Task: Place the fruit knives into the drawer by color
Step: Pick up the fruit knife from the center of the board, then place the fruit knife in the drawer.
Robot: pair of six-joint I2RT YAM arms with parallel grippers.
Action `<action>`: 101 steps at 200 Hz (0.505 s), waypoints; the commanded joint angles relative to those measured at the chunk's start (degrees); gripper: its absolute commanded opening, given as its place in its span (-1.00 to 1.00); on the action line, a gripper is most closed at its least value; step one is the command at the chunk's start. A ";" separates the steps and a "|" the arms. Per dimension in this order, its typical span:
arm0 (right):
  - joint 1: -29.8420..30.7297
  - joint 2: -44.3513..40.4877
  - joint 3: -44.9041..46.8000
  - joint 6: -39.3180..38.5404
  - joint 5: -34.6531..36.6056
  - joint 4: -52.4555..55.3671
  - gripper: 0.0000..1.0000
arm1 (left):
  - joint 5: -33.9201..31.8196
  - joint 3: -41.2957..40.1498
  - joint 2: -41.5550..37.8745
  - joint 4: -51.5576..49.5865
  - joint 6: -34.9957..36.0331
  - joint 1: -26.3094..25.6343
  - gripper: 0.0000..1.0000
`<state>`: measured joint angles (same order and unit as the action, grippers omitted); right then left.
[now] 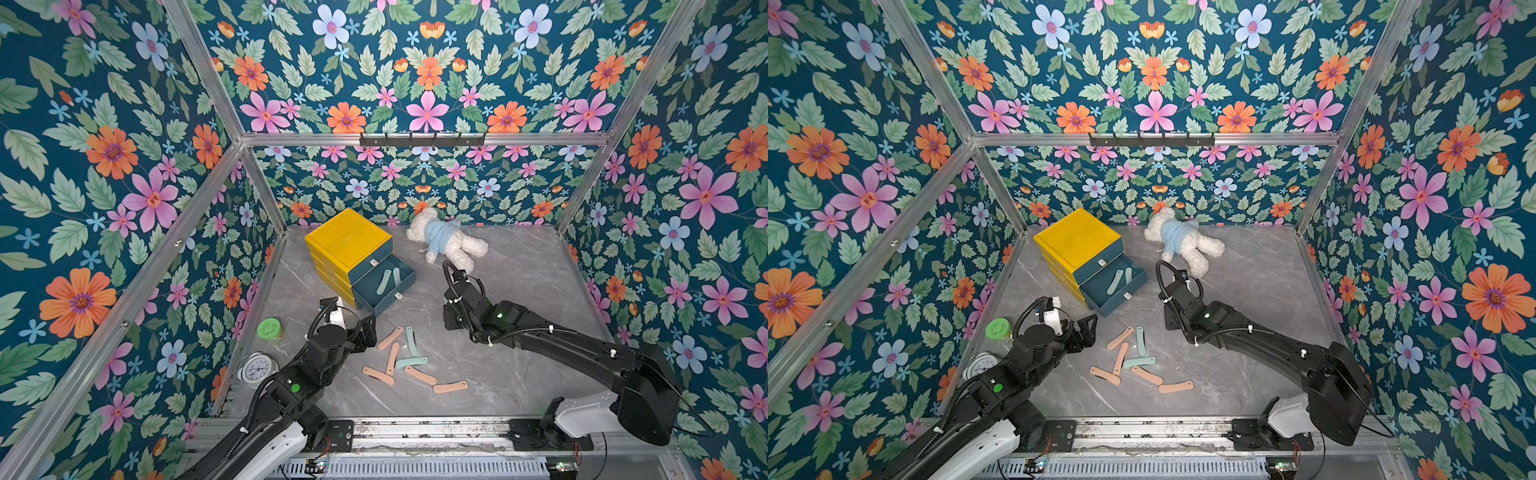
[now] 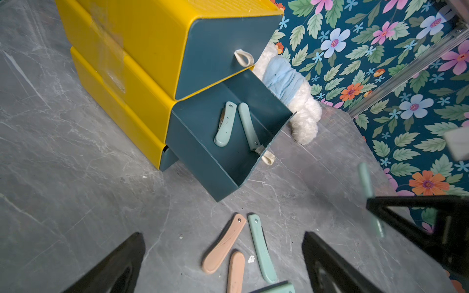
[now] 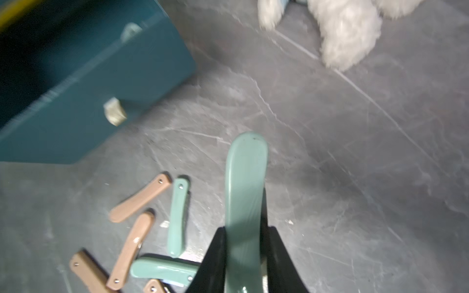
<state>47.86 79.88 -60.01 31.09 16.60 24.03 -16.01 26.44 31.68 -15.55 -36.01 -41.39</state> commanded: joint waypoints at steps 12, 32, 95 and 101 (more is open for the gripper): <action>0.01 0.94 -7.02 -3.77 -4.34 -3.94 -0.65 | -0.75 -0.12 -0.49 -0.80 -0.82 -0.02 0.99; 0.01 5.75 -13.87 -4.25 -8.54 -5.83 -0.63 | 0.00 -0.04 -0.47 -0.73 -0.90 -0.02 0.99; -3.13 25.54 -32.58 0.83 -17.53 -9.38 -0.59 | 1.85 0.55 0.04 -0.84 -1.34 -0.04 0.99; -3.31 26.90 -33.92 1.02 -17.75 -8.96 -0.57 | 1.93 0.84 0.14 -0.88 -1.35 -0.03 0.99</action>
<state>45.15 102.80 -89.67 30.00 2.70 16.45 -14.70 26.50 31.46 -16.80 -36.49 -41.41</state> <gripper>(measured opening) 0.253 0.994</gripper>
